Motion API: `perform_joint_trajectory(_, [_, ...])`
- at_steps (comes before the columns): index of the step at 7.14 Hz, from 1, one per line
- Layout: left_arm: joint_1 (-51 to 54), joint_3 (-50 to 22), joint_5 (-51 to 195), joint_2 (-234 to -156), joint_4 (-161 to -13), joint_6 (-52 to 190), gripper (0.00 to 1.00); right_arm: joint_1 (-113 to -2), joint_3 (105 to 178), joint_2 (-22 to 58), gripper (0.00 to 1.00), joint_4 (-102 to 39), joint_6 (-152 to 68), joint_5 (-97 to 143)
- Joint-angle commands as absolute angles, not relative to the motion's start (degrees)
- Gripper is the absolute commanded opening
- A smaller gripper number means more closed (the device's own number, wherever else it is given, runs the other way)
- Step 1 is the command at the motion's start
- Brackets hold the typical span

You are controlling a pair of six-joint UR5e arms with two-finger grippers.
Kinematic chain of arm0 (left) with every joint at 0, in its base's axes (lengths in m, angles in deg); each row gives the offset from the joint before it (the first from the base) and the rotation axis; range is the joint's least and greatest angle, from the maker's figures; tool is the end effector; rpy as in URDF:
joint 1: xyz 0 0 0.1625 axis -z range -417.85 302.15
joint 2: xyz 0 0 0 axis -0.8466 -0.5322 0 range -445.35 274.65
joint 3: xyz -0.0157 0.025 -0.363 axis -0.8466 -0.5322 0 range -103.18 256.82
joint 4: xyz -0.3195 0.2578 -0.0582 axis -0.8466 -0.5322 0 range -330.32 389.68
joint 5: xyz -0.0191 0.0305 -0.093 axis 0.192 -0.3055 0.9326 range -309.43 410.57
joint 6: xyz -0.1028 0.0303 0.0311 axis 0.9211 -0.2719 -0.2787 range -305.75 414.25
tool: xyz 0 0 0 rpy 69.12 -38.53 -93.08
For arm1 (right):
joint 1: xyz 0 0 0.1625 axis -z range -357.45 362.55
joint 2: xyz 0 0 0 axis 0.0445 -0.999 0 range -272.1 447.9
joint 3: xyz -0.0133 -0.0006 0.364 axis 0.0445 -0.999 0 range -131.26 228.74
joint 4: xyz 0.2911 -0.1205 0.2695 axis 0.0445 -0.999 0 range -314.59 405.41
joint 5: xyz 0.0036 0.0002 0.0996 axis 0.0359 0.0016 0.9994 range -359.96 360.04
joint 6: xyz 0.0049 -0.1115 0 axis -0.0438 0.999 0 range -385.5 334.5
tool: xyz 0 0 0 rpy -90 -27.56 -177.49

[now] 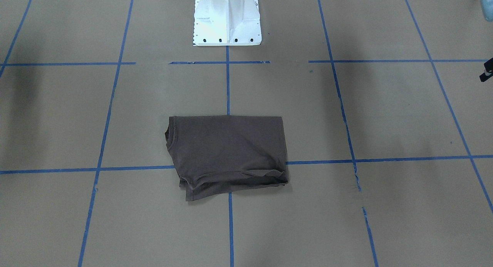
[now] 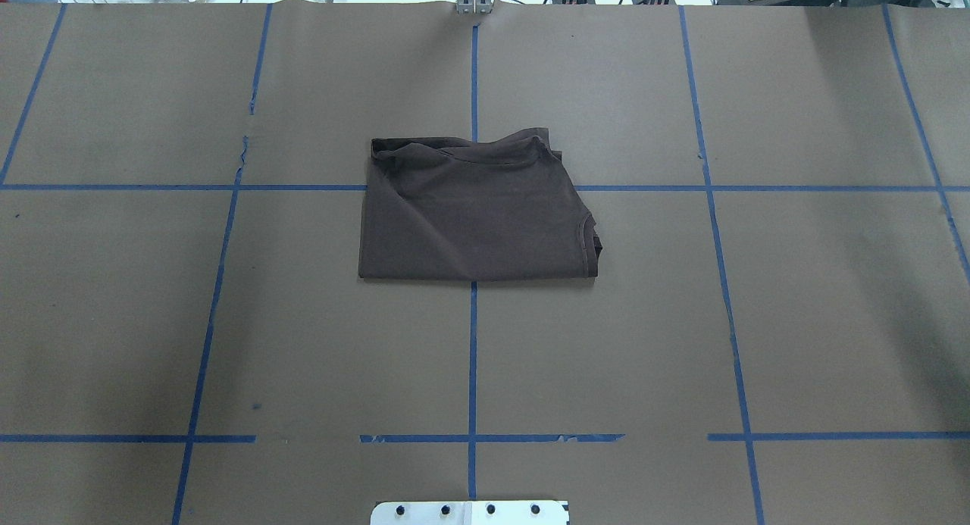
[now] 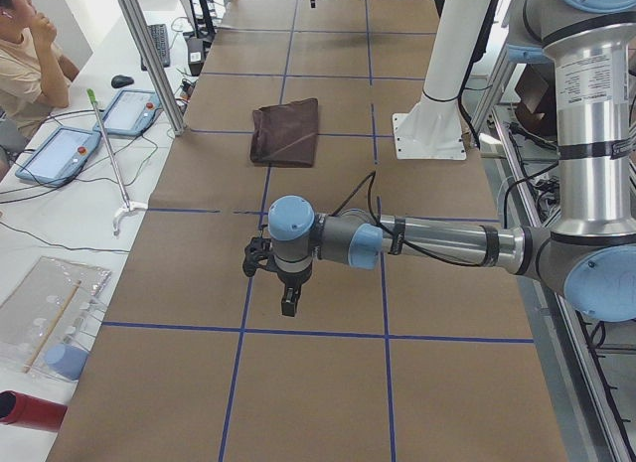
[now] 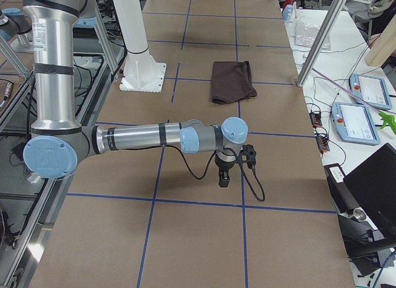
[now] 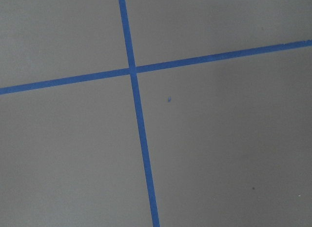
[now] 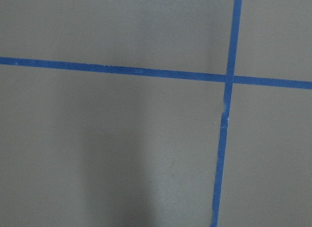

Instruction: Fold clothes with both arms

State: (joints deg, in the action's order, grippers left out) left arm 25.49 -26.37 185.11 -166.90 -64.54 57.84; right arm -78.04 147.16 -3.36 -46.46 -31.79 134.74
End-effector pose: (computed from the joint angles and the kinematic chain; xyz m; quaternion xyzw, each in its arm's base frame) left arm -0.0025 -0.4520 0.5533 0.0382 0.3828 0.0544 0.9215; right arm -0.0257 -0.4904 0.5476 -0.0097 -0.3821 -0.0427 0.9231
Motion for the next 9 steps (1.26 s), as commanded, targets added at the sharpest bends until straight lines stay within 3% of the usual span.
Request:
perform_joint_trajectory(1, [25.47, -26.81, 184.87, -167.17, -63.22, 57.85, 1.00, -78.05, 147.44, -3.15, 1.00, -46.87, -31.65, 134.69])
perform_joint_trajectory(9, [25.47, -27.07, 184.95, -167.44, -63.31, 57.85, 1.00, -77.96, 147.97, -4.21, 1.00, -46.43, -31.56, 134.69])
